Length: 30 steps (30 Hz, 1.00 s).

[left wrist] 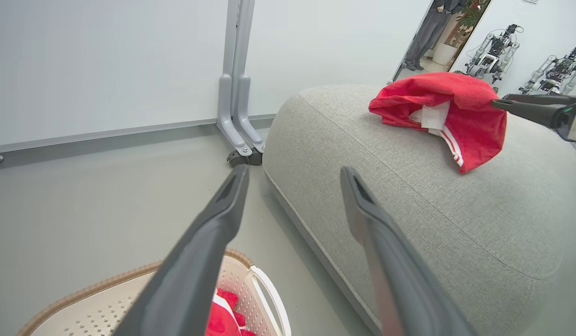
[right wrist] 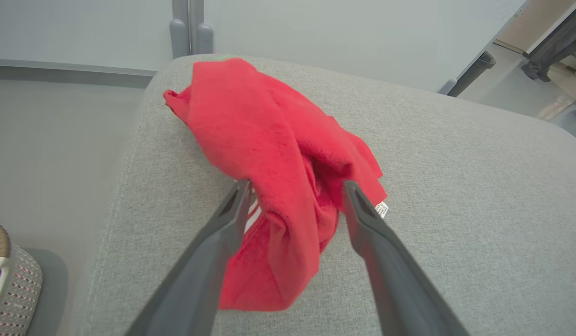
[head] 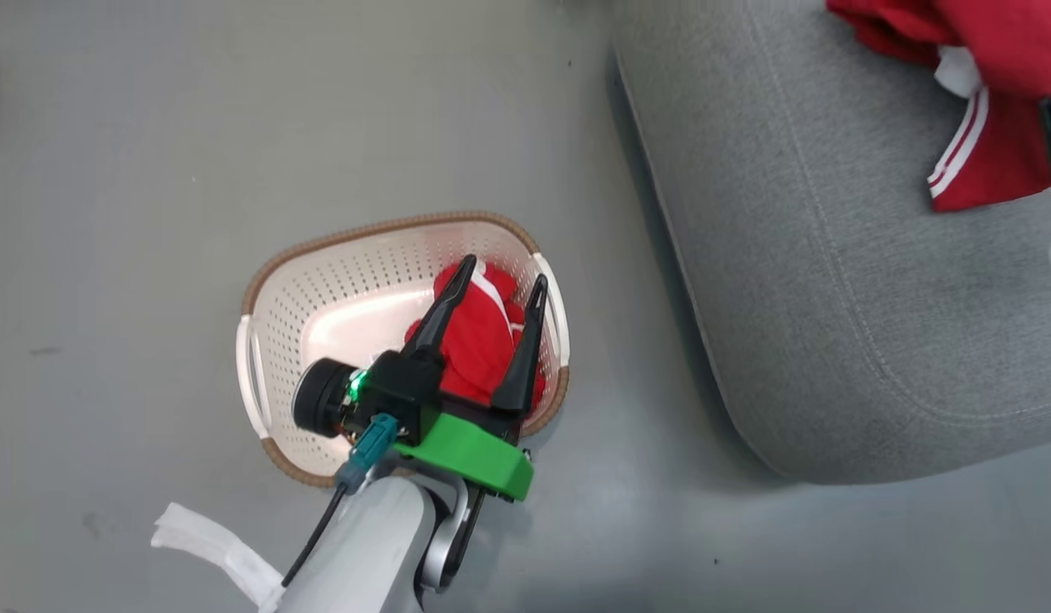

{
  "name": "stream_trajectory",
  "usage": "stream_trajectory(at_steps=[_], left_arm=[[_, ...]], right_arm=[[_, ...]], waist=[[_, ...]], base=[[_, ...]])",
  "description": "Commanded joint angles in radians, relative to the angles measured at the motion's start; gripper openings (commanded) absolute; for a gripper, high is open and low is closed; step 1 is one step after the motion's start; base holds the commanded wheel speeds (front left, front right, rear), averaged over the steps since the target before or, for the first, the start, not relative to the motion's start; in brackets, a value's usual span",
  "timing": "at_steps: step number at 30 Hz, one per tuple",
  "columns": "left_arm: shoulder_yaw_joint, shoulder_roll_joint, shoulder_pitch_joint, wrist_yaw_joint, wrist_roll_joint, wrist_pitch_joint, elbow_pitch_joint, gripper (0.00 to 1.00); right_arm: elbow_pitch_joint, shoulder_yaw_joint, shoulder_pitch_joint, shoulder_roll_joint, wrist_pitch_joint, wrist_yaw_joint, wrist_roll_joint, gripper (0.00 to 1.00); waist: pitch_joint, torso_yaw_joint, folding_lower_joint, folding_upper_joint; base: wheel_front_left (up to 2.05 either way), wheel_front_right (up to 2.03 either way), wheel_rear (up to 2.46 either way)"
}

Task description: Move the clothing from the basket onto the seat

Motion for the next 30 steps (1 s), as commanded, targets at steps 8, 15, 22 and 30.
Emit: stream_trajectory(at_steps=[8, 15, 22, 30], left_arm=[[0.080, 0.005, 0.101, -0.037, -0.017, 0.001, -0.028, 1.00], [0.165, 0.005, 0.194, -0.060, -0.025, 0.001, -0.049, 1.00], [0.245, 0.005, 0.284, -0.086, -0.025, 0.001, -0.062, 1.00], [0.324, 0.005, 0.352, -0.102, -0.031, 0.001, -0.056, 1.00]], right_arm=[[-0.161, -0.056, 0.093, -0.039, 0.000, -0.001, 0.029, 1.00], [-0.416, -0.225, 0.260, 0.002, 0.000, -0.001, -0.022, 1.00], [-0.673, -0.399, 0.491, 0.134, 0.000, -0.001, -0.061, 1.00], [-0.833, -0.495, 0.705, 0.308, 0.000, 0.000, -0.151, 1.00]], waist=[[-0.214, -0.010, 0.0000, 0.0000], [-0.319, 0.019, 0.0000, 0.0000], [-0.393, 0.069, 0.0000, 0.0000], [-0.439, 0.142, 0.0000, 0.0000]], base=[[0.00, 0.00, 0.00], [0.00, 0.00, 0.00], [0.00, 0.00, 0.00], [0.00, 0.00, 0.00]])
